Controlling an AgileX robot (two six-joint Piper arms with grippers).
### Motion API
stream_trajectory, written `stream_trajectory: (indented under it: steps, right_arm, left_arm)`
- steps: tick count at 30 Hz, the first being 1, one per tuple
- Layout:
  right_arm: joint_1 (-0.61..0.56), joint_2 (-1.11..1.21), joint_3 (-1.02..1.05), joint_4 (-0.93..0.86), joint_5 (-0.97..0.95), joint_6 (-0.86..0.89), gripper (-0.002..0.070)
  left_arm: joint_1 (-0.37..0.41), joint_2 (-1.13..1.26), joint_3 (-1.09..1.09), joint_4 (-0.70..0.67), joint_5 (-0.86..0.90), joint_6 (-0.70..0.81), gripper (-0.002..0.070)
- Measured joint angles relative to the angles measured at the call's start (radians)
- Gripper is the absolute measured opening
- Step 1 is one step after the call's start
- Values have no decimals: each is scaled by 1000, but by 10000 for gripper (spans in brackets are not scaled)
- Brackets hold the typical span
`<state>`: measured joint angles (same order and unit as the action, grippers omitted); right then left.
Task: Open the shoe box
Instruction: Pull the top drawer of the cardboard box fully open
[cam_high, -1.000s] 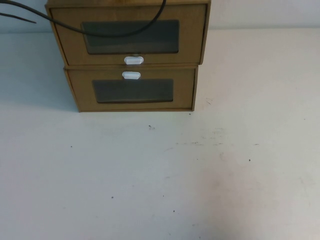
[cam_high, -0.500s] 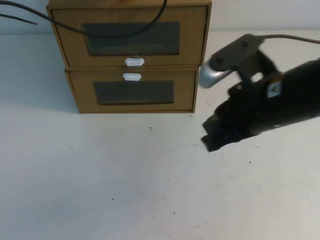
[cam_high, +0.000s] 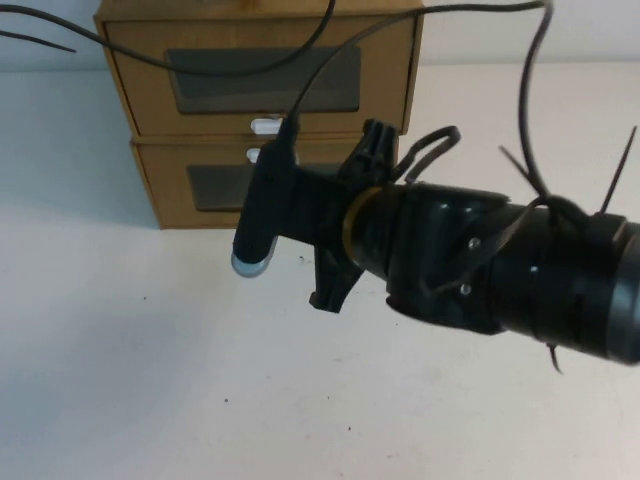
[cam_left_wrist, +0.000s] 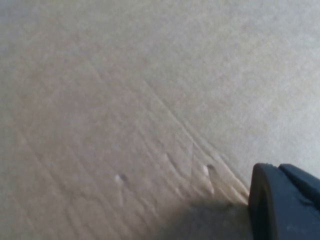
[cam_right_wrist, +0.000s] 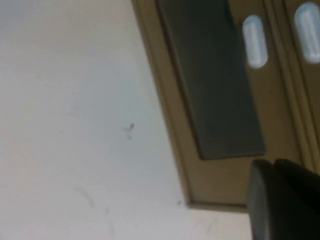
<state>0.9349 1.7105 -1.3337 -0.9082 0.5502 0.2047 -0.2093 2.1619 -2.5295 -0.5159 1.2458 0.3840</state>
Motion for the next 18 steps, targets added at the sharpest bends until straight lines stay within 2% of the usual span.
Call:
stream_trajectory:
  steps: [3, 10, 13, 18]
  right_arm:
    - [9, 37, 0, -226, -21, 77, -13]
    - [10, 104, 0, -601, -52, 259, 9]
    - [10, 119, -2, -703, -64, 342, 81]
    - [10, 132, -25, -740, -81, 386, 183]
  left_arm:
    - [0, 0, 0, 0, 0, -2, -5]
    - [0, 0, 0, 0, 0, -4, -5]
    - [0, 0, 0, 0, 0, -10, -5]
    - [0, 0, 0, 0, -2, -69, -5]
